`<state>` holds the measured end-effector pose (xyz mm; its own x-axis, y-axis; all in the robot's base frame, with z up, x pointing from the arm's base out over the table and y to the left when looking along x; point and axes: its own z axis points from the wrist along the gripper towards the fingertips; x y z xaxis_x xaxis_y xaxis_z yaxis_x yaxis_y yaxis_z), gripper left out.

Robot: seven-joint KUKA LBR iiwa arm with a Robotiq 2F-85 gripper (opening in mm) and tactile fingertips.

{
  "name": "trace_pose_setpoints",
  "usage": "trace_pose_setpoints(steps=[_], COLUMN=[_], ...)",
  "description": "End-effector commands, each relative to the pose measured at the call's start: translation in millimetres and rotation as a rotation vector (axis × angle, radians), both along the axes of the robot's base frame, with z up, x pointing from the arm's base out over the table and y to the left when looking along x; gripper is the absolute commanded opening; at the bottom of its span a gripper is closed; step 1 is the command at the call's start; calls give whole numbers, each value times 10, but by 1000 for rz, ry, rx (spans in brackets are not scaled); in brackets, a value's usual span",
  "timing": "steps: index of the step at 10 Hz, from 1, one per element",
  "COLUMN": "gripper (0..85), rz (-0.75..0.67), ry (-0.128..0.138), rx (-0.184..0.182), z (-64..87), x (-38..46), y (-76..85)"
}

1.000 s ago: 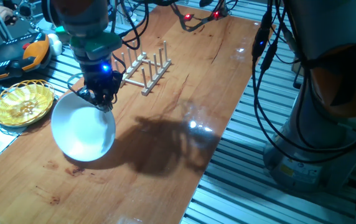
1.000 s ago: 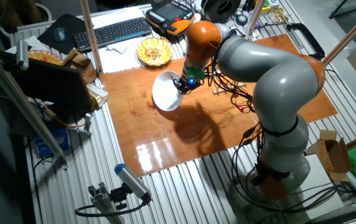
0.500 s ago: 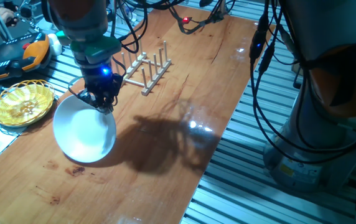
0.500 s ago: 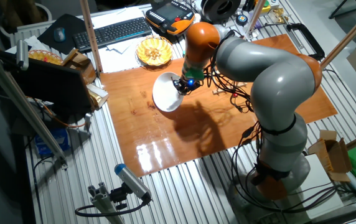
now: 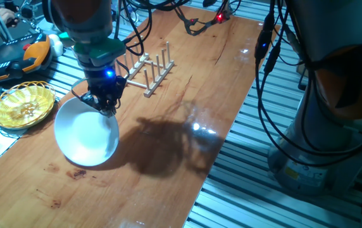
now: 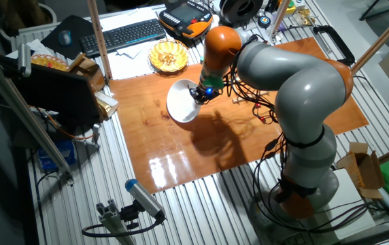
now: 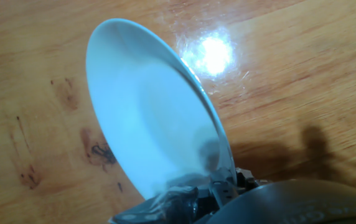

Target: Take the dish off the dish rack

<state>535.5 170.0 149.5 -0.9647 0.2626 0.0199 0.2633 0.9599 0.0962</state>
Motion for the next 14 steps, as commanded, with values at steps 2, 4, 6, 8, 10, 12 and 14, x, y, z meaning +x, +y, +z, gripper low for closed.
trace_pose_setpoints(steps=[2, 4, 6, 8, 10, 12, 14], gripper=[10, 10, 10, 10, 10, 10, 10], rz=[-1, -9, -16, -50, -93, -128, -154], ry=[3, 13, 24, 70, 120, 143, 163], rx=[0, 0, -9, -35, -57, -58, -29], z=[-3, -5, -9, -4, -11, -15, -19], x=[-2, -5, -11, -10, -17, -21, -27], y=[-1, 0, 7, 6, -5, -14, -8])
